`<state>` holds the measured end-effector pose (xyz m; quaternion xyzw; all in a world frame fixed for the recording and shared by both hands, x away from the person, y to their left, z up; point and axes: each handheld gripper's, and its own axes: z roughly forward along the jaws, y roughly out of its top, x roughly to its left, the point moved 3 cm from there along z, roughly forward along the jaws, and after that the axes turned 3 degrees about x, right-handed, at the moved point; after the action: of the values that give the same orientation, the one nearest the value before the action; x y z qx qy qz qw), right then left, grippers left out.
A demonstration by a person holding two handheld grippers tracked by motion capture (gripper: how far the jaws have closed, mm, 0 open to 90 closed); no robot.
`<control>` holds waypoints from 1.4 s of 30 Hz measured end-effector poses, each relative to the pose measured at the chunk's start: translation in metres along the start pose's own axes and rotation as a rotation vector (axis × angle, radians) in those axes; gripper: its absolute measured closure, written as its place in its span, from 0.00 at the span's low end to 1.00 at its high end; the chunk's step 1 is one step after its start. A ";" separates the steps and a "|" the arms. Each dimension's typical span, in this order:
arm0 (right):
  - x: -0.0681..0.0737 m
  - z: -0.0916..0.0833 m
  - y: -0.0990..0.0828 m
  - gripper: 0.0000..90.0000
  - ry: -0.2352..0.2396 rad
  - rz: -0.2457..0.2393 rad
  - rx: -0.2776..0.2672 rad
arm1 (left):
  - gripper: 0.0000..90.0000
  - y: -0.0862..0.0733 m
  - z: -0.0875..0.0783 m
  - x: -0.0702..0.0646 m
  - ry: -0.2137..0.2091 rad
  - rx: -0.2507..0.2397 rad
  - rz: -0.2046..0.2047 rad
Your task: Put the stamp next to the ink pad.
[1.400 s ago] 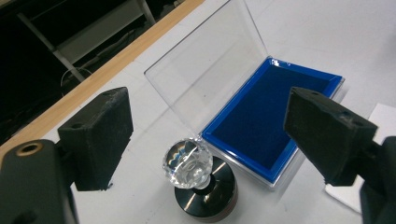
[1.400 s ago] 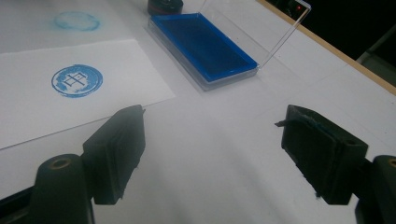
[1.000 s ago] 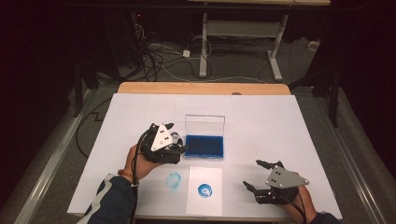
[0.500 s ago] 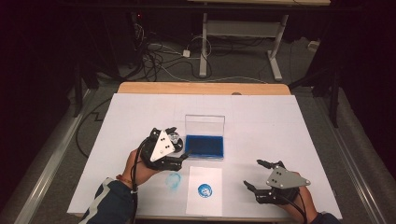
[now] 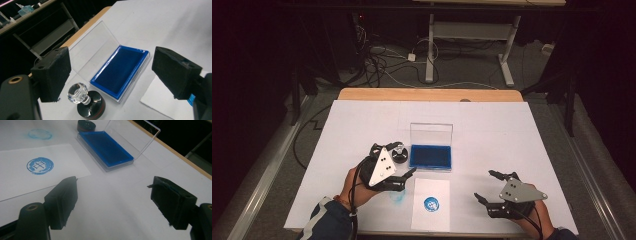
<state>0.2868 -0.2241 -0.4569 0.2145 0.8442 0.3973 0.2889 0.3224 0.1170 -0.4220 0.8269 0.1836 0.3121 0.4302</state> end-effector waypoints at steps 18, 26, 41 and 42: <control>-0.001 -0.003 0.000 0.24 -0.015 0.002 -0.004 | 0.17 -0.025 -0.021 -0.004 0.034 0.013 0.000; -0.003 -0.005 -0.001 0.24 -0.028 0.006 -0.004 | 0.16 -0.040 -0.028 -0.006 0.029 0.013 0.001; -0.004 -0.007 -0.002 0.24 -0.043 0.017 -0.006 | 0.16 -0.071 -0.038 -0.006 0.043 0.058 -0.018; -0.004 -0.007 -0.002 0.24 -0.044 0.016 -0.005 | 0.16 -0.074 -0.039 -0.006 0.046 0.062 -0.021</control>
<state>0.2848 -0.2320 -0.4536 0.2292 0.8348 0.3971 0.3047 0.2892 0.1786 -0.4679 0.8307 0.2114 0.3206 0.4032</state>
